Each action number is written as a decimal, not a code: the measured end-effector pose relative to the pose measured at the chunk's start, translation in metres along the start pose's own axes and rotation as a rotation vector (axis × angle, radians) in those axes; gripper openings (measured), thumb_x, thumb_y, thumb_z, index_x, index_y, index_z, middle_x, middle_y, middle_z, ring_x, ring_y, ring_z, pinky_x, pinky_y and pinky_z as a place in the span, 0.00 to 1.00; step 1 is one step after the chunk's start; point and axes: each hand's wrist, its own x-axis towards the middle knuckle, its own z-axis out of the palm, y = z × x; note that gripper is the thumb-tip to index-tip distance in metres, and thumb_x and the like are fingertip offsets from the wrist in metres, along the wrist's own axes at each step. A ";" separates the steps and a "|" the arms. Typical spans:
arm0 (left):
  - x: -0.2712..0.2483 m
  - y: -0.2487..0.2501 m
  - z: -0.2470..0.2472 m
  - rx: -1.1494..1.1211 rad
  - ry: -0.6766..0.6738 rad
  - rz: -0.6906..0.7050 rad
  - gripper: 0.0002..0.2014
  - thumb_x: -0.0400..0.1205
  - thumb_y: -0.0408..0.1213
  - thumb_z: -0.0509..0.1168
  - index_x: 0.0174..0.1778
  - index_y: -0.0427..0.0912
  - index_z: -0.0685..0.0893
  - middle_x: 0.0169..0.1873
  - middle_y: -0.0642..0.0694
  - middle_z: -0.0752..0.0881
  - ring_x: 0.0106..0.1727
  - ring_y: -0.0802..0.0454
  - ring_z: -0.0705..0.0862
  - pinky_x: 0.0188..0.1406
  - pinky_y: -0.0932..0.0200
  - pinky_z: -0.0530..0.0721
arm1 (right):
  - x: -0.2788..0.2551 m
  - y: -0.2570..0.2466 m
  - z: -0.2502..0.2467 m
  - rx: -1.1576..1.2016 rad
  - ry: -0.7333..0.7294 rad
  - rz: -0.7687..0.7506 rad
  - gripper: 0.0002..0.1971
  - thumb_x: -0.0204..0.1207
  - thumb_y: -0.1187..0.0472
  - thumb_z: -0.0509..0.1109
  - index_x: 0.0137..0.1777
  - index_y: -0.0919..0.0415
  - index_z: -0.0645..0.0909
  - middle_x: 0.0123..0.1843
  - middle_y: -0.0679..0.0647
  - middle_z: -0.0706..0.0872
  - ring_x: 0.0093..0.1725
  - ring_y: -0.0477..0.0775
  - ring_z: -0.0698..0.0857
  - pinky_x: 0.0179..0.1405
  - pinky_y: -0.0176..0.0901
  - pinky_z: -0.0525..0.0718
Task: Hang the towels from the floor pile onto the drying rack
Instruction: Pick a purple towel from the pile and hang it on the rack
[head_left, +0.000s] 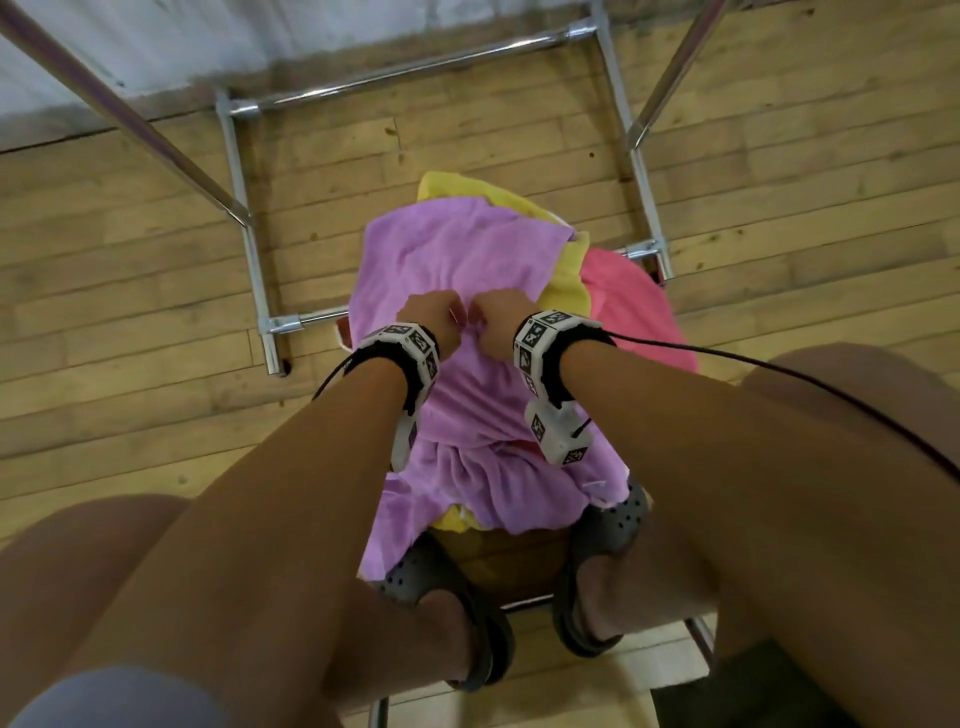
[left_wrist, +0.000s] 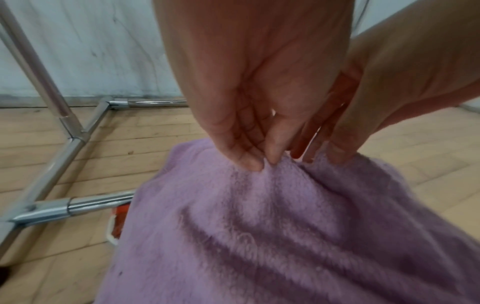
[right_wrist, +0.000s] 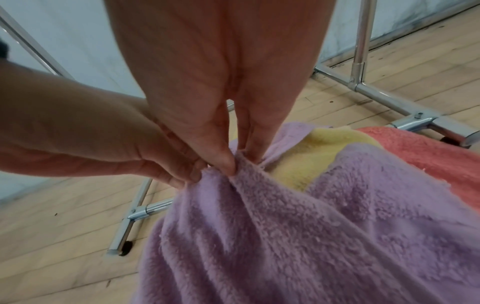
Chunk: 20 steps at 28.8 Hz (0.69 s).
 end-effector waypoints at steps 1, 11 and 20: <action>-0.002 0.001 -0.003 -0.023 0.009 0.005 0.14 0.78 0.27 0.63 0.54 0.46 0.88 0.56 0.42 0.89 0.60 0.40 0.84 0.60 0.49 0.82 | -0.002 0.000 -0.003 0.016 0.013 0.002 0.15 0.81 0.63 0.64 0.66 0.60 0.82 0.66 0.60 0.85 0.67 0.64 0.82 0.65 0.48 0.80; -0.047 0.038 -0.067 -0.226 0.017 -0.017 0.15 0.79 0.30 0.63 0.61 0.40 0.86 0.59 0.40 0.86 0.60 0.40 0.84 0.56 0.55 0.80 | -0.047 -0.019 -0.069 0.212 0.201 -0.056 0.11 0.75 0.66 0.70 0.56 0.60 0.88 0.58 0.53 0.89 0.61 0.53 0.85 0.52 0.34 0.74; -0.115 0.068 -0.129 -0.477 0.202 0.047 0.19 0.64 0.33 0.59 0.50 0.45 0.84 0.51 0.40 0.87 0.55 0.38 0.86 0.56 0.42 0.87 | -0.132 -0.051 -0.114 0.441 0.484 -0.193 0.14 0.70 0.69 0.70 0.56 0.60 0.86 0.55 0.53 0.90 0.51 0.50 0.84 0.45 0.34 0.75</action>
